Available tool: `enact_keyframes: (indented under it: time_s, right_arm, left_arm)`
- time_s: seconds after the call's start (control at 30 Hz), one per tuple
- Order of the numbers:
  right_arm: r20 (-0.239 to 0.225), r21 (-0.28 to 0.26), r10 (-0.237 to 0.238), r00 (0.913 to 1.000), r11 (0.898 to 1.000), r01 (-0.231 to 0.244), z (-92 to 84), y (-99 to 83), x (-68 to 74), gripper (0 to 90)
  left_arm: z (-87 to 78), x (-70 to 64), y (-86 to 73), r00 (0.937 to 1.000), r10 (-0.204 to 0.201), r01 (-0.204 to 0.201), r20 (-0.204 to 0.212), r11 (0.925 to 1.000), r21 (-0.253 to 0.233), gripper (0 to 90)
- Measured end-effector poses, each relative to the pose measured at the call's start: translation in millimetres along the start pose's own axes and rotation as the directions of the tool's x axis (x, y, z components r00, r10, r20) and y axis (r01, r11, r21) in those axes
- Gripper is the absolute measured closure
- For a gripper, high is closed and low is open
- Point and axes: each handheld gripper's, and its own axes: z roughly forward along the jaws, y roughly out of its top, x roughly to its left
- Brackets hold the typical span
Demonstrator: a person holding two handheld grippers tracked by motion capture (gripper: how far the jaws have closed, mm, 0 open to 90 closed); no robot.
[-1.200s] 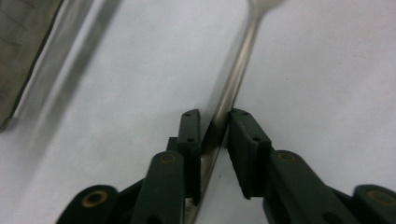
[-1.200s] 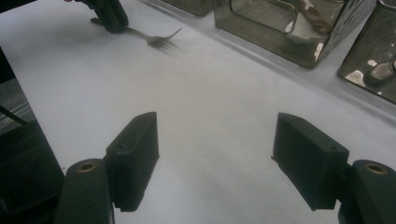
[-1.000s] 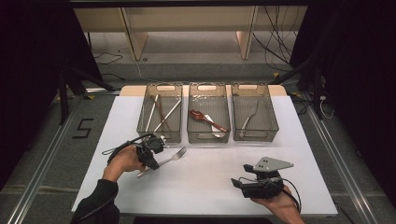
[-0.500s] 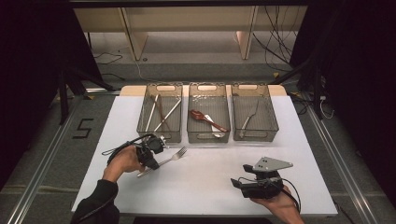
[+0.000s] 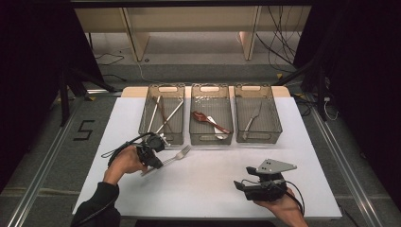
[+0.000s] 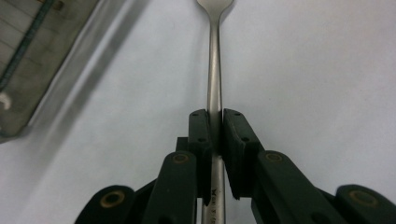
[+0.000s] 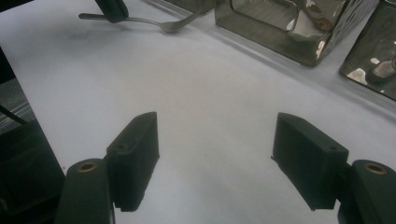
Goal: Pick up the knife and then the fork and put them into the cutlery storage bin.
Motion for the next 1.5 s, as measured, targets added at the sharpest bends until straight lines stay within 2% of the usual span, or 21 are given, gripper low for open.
enact_keyframes:
  time_s: [0.3,0.37,0.6,0.67,0.8,1.13,1.23,1.33,1.43,1.47,1.5]
  right_arm:
    - [-0.001,0.0,0.0,1.0,1.0,0.0,0.4,-0.3,0.0,32.1]
    - [-0.002,-0.001,0.002,1.0,1.0,-0.002,0.1,-0.3,0.1,32.1]
    - [0.0,0.0,0.0,1.0,1.0,0.0,0.2,-0.3,-0.1,32.1]
    - [-0.003,0.0,-0.001,1.0,1.0,0.001,0.3,-0.3,0.1,32.1]
    - [-0.002,0.001,-0.001,1.0,1.0,0.001,0.5,-0.4,0.2,32.1]
    - [-0.008,0.008,-0.003,1.0,1.0,0.003,2.3,-0.6,1.3,32.1]
    - [-0.008,0.007,-0.003,1.0,1.0,0.003,2.1,-0.5,1.6,32.1]
    - [-0.007,0.007,-0.001,1.0,1.0,0.001,2.1,-0.7,1.2,32.1]
    - [-0.006,0.006,-0.002,1.0,1.0,0.002,1.5,-0.6,0.9,32.1]
    - [-0.006,0.005,-0.002,1.0,1.0,0.002,1.3,-0.7,0.5,32.1]
    - [-0.005,0.006,0.0,1.0,1.0,0.0,1.2,-0.9,0.4,32.1]
  left_arm:
    - [3.5,0.2,0.9,0.9999,-0.011,0.011,0.001,0.9999,0.013,81.3]
    - [5.0,0.6,1.7,0.9999,-0.009,0.009,-0.012,0.9998,0.02,81.0]
    - [10.5,-0.4,4.2,0.9996,-0.018,0.019,-0.022,0.9986,0.048,79.5]
    - [10.8,-1.1,5.3,0.9992,-0.024,0.025,-0.032,0.9989,0.039,77.2]
    - [11.5,-1.1,8.8,0.9989,-0.008,0.01,-0.046,0.9991,0.04,73.8]
    - [12.9,-3.7,14.3,0.999,0.002,0.0,-0.045,0.9985,0.055,81.5]
    - [12.8,-4.9,14.0,0.9988,0.001,0.002,-0.05,0.9988,0.048,82.3]
    - [11.3,-4.3,13.6,0.9993,-0.006,0.007,-0.038,0.9997,0.025,82.6]
    - [5.3,-5.9,14.3,0.9991,-0.003,0.003,-0.042,1.0,0.004,82.6]
    - [2.3,-5.7,14.7,0.9994,0.008,-0.008,-0.035,1.0,-0.003,82.6]
    - [0.0,-7.1,14.9,0.9996,0.002,-0.002,-0.028,0.9998,-0.017,82.7]
